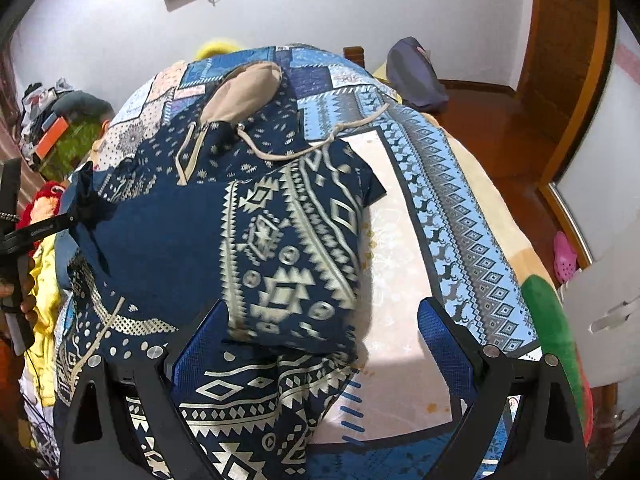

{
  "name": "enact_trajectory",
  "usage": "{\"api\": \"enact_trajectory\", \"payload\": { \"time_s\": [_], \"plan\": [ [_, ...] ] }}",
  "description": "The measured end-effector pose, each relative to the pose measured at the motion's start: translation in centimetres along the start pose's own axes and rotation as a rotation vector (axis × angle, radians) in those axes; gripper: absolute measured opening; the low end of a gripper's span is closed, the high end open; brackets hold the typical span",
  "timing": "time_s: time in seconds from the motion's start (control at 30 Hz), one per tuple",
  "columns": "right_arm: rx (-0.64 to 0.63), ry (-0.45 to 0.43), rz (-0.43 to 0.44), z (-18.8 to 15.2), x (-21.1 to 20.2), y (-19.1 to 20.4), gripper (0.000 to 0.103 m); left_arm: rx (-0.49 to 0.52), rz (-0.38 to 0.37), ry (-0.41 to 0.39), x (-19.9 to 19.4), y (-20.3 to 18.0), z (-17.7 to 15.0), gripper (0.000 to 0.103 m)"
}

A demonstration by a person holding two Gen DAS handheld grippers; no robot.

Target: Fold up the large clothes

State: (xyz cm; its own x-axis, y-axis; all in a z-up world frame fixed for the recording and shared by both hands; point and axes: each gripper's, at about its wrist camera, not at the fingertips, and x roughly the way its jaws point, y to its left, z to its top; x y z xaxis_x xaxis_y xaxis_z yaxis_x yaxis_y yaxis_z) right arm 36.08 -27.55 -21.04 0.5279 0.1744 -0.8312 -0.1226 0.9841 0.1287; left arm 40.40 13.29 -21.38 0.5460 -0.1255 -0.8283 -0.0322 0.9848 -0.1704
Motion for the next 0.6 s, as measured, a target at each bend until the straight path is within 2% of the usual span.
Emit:
{"api": "enact_trajectory", "payload": {
  "time_s": [0.03, 0.17, 0.23, 0.4, 0.53, 0.6],
  "plan": [
    [-0.003, 0.002, -0.003, -0.1, 0.1, 0.0, 0.095, -0.015, 0.004, 0.004, 0.2, 0.6, 0.0, 0.023],
    [-0.009, 0.009, -0.011, 0.0, 0.4, 0.0, 0.095, -0.047, 0.075, 0.004, -0.1, 2.4, -0.4, 0.051],
    [-0.008, 0.01, -0.012, 0.1, 0.5, 0.0, 0.095, -0.054, 0.102, 0.012, -0.4, 3.3, -0.7, 0.058],
    [-0.001, 0.012, -0.007, 0.4, 0.8, 0.0, 0.095, -0.05, 0.119, 0.045, -1.1, 4.9, -1.2, 0.063],
    [-0.02, 0.009, -0.004, 1.2, 0.9, 0.4, 0.095, 0.015, 0.158, 0.037, -2.3, 4.0, -0.7, 0.063],
    [-0.043, -0.009, -0.004, 2.3, 0.7, 1.0, 0.095, 0.056, 0.154, 0.014, -3.2, 2.9, 0.1, 0.064]
  ]
}}
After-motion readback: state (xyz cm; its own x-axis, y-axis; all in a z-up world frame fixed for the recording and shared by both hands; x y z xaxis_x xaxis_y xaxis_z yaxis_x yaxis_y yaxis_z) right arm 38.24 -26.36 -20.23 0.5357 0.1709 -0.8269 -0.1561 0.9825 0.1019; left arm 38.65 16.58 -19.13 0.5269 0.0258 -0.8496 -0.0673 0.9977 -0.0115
